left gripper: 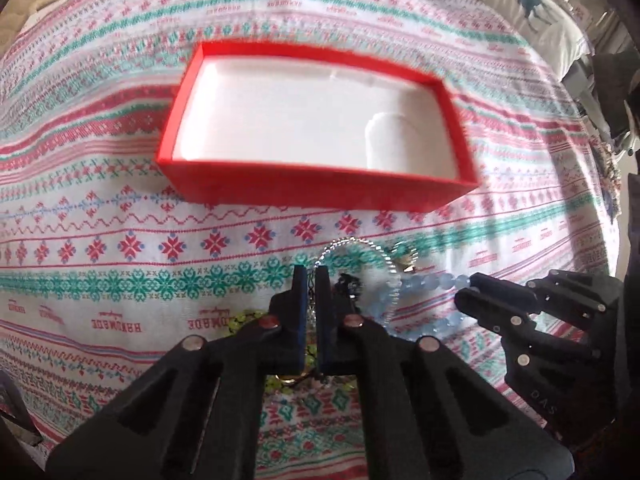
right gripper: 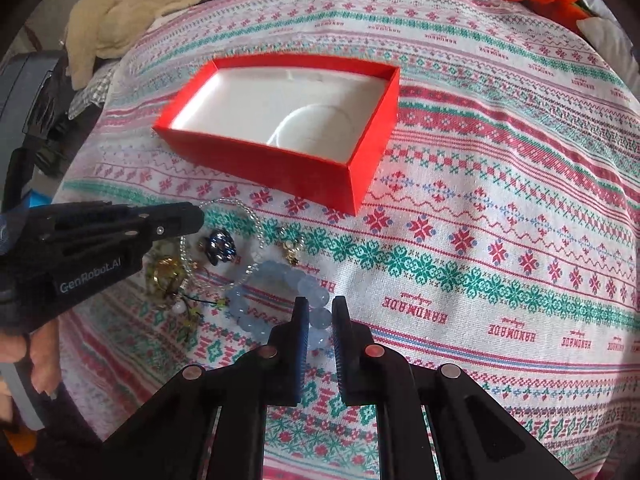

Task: Organize jewelry
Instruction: 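Lower the silver bracelet into the red box with left while right lowers blue bracelet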

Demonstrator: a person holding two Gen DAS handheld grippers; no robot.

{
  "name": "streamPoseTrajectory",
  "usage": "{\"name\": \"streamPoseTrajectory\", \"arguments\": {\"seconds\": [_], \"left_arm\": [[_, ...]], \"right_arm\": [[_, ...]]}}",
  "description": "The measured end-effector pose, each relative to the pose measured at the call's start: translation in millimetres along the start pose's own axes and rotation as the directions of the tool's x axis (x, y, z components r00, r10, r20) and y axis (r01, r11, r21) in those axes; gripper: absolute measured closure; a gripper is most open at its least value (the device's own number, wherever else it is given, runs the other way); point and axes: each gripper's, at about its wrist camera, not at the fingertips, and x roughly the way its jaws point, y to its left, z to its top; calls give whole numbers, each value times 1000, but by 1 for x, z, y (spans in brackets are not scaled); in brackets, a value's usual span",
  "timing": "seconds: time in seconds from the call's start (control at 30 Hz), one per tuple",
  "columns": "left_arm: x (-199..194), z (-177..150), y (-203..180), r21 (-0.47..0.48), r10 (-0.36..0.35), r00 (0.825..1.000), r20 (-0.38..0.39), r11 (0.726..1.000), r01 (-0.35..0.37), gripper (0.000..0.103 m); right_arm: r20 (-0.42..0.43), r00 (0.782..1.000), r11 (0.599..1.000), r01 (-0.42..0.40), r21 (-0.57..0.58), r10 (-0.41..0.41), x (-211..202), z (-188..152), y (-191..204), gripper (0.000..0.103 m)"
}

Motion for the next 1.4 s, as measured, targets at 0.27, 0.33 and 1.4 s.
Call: {"name": "streamPoseTrajectory", "arguments": {"seconds": [0.27,0.33,1.4], "left_arm": [[-42,7,-8,-3,-40,992,123,999,40,99],[-52,10,-9,-4,-56,987,154,998,58,99],[-26,49,38,-159,42,966,254,987,-1,99]], "right_arm": [[102,994,999,-44,5,43,-41,6,3,91],[130,990,999,-50,8,48,-51,7,6,91],[345,937,992,-87,95,49,-68,95,31,91]]}}
